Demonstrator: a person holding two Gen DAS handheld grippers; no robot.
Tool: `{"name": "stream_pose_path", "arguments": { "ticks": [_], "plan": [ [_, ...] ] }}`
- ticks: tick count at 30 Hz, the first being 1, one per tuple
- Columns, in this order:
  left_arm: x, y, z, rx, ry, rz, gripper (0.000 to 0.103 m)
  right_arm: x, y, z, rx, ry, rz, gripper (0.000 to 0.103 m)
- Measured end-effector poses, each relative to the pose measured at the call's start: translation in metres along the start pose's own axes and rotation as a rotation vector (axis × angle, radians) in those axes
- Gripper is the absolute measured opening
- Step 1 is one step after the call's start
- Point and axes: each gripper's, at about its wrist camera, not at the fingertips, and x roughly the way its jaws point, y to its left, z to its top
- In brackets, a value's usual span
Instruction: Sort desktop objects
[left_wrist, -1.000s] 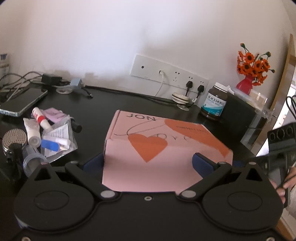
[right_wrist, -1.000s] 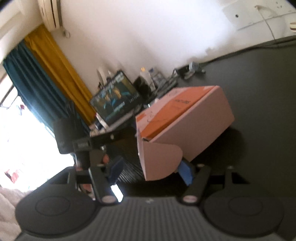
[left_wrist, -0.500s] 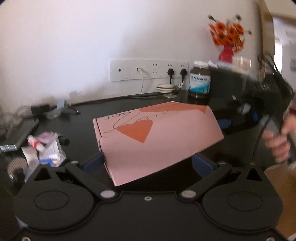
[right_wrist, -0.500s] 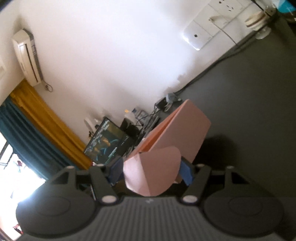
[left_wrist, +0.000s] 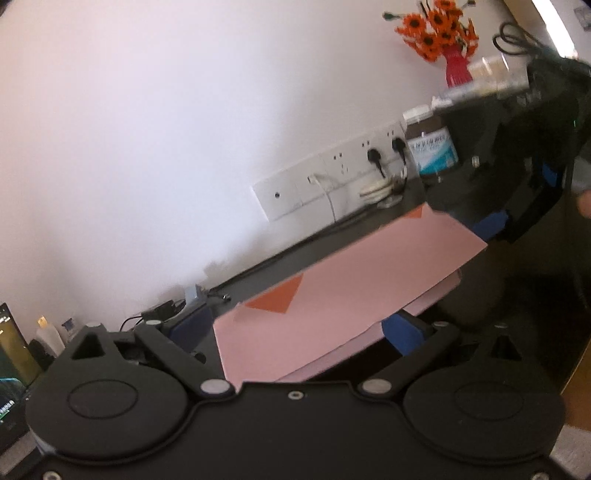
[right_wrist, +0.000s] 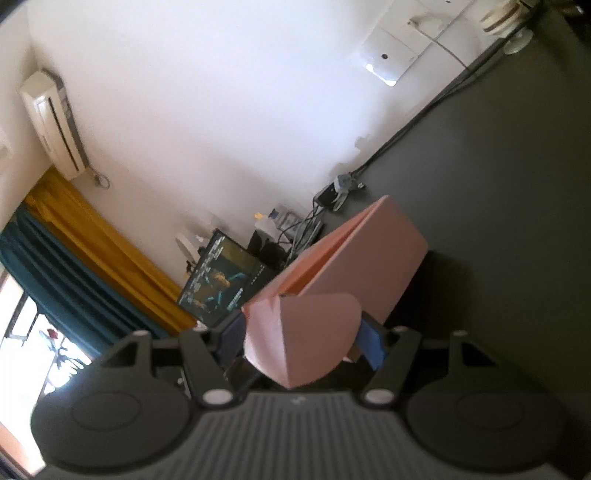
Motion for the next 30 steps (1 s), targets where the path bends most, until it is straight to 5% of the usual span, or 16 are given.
{"name": "stream_pose_path", "arguments": {
  "ticks": [5,10,15,20,23,27,30],
  "plan": [
    [-0.006,0.003,0.004,-0.018,-0.019,-0.019,0.101,-0.019,0.019,-0.004,-0.194,-0.077,-0.134,0.07],
    [-0.004,0.007,0.006,-0.059,-0.015,-0.052,0.101,-0.024,0.072,-0.037,-0.702,-0.1,-0.357,0.071],
    [-0.005,0.011,0.004,-0.098,-0.01,-0.074,0.101,-0.017,0.103,-0.085,-1.105,-0.055,-0.413,0.072],
    [-0.005,0.018,0.002,-0.14,-0.005,-0.11,0.101,0.006,0.114,-0.108,-1.227,-0.033,-0.47,0.068],
    [-0.007,0.026,-0.002,-0.178,-0.007,-0.143,0.102,0.022,0.117,-0.114,-1.256,-0.032,-0.539,0.054],
    [-0.015,0.039,-0.009,-0.228,-0.025,-0.142,0.102,0.025,0.114,-0.111,-1.184,-0.042,-0.563,0.029],
    [-0.021,0.054,-0.016,-0.291,-0.041,-0.136,0.103,0.018,0.115,-0.102,-1.072,-0.058,-0.526,0.026]
  ]
}}
